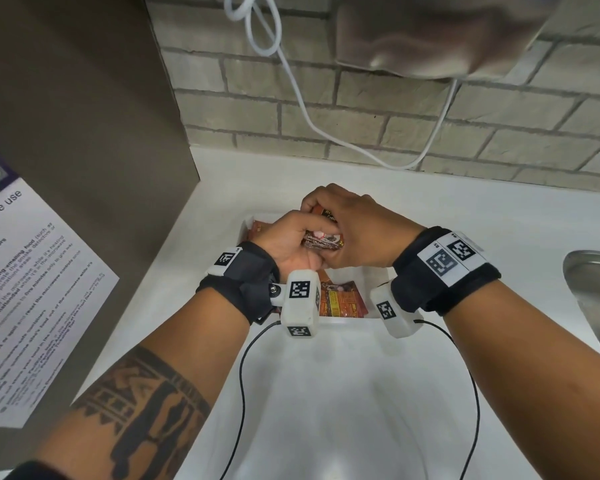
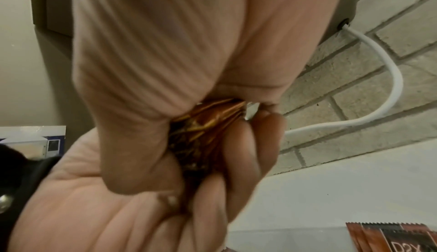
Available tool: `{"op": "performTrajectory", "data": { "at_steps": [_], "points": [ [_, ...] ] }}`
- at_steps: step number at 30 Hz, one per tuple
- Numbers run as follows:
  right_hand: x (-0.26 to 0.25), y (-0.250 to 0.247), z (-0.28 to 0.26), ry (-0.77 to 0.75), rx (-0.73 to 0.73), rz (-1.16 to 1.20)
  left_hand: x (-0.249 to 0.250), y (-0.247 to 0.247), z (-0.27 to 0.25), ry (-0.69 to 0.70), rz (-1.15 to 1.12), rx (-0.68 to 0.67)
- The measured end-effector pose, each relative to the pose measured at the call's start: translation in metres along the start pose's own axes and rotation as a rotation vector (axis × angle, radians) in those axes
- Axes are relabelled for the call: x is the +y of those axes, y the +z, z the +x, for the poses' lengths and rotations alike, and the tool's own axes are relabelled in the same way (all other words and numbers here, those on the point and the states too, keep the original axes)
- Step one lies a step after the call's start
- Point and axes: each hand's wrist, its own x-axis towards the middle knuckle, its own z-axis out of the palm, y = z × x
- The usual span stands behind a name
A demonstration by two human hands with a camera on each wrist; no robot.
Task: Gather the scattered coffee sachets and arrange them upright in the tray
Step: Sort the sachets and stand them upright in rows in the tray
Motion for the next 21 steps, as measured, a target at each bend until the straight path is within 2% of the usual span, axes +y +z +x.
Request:
{"op": "performTrajectory", "data": {
  "at_steps": [4,7,10,14,18,21],
  "points": [
    [0.001,0.000,0.000,-0.036,0.017,0.012,0.000,0.001,-0.003,0.004,0.086,-0.012],
    [0.007,-0.011,-0.004,0.021,-0.010,0.108,-0.002,-0.003,-0.002,0.034,0.182,0.029],
    [0.021,-0.021,-0.009,0.078,0.097,0.280,-0.004,-0.009,0.002,0.092,0.292,0.045],
    [0.038,-0.019,-0.006,0.138,0.205,0.272,-0.007,-0.012,0.010,0.102,0.425,0.012],
    [0.046,-0.020,-0.006,0.193,0.270,0.333,-0.005,-0.010,0.020,0.092,0.355,0.056],
    [0.052,-0.024,-0.004,0.250,0.306,0.380,-0.003,-0.009,0.025,0.122,0.386,0.101]
  ]
}}
